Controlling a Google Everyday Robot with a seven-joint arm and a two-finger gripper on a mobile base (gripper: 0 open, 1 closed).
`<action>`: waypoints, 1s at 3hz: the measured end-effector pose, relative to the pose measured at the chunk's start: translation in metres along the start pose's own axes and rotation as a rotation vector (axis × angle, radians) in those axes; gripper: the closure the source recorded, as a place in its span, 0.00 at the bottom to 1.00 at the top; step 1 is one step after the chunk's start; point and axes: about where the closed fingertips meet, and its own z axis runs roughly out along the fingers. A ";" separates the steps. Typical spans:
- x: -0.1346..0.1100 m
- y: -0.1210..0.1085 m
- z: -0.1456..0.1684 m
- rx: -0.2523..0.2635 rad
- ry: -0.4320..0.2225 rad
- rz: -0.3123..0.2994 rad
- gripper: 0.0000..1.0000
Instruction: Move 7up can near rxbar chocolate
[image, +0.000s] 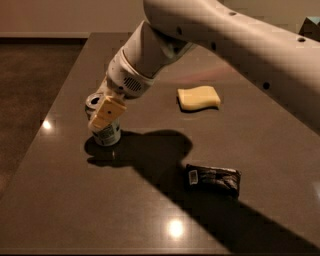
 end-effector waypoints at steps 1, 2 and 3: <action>0.005 0.002 -0.018 0.018 -0.006 0.016 0.71; 0.026 0.002 -0.046 0.057 0.005 0.060 0.95; 0.053 0.007 -0.069 0.093 0.015 0.109 1.00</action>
Offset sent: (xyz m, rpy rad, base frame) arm 0.0052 -0.1025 0.0255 -0.0157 -0.0018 -0.1766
